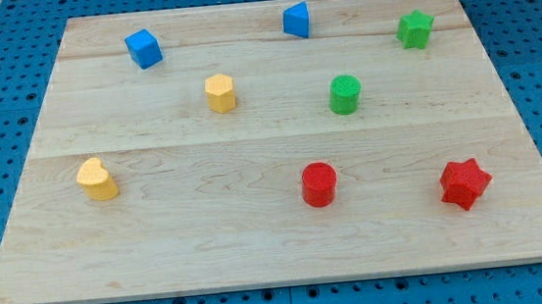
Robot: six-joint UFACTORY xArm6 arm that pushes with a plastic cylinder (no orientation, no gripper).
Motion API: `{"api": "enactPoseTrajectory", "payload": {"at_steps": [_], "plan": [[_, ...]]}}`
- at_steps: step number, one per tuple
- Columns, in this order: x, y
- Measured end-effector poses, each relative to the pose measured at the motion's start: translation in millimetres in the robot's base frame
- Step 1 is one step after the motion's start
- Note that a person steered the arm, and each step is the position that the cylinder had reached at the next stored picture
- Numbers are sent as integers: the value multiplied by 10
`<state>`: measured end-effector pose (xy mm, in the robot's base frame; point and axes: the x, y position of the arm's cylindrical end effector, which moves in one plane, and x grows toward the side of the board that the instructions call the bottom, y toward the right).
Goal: Move the green star to the horizontal right side of the blue triangle
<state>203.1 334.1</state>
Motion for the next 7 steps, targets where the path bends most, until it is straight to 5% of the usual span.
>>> {"api": "enactPoseTrajectory", "payload": {"at_steps": [4, 7], "plan": [[126, -407], [1004, -428]]}}
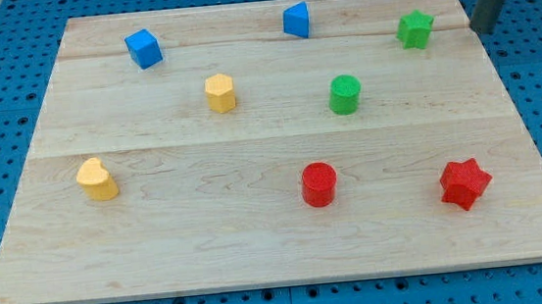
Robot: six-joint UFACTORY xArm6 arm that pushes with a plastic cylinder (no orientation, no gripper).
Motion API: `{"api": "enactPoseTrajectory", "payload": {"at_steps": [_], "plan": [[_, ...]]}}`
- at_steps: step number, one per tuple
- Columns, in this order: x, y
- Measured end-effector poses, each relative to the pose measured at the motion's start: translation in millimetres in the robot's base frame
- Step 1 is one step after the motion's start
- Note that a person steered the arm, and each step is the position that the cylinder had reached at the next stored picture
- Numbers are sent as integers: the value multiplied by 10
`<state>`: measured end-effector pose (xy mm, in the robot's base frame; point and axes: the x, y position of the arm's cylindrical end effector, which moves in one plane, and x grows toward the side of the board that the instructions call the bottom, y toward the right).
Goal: Move the green star to the horizontal right side of the blue triangle
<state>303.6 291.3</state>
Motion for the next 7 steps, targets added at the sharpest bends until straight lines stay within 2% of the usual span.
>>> {"api": "enactPoseTrajectory", "payload": {"at_steps": [2, 5, 7], "plan": [[-40, -283], [-40, -279], [96, -658]]}}
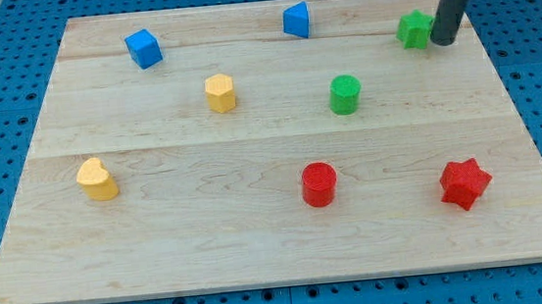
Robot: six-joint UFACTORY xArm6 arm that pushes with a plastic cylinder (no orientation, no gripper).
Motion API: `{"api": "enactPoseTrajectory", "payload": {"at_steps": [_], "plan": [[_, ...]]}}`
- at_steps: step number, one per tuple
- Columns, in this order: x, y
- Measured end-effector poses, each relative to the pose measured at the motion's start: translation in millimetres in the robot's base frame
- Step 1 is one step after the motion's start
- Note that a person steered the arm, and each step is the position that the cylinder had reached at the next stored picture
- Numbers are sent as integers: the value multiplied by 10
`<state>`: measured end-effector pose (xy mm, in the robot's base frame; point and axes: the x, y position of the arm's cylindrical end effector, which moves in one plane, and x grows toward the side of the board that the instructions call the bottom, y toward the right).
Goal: Move the green star to the horizontal right side of the blue triangle
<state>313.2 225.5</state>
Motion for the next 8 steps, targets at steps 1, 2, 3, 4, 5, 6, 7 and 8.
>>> {"api": "enactPoseTrajectory", "payload": {"at_steps": [1, 2, 3, 4, 5, 6, 7, 8], "plan": [[137, -107], [356, -107], [411, -106], [411, -106], [326, -119], [137, -119], [106, -119], [-50, -216]]}}
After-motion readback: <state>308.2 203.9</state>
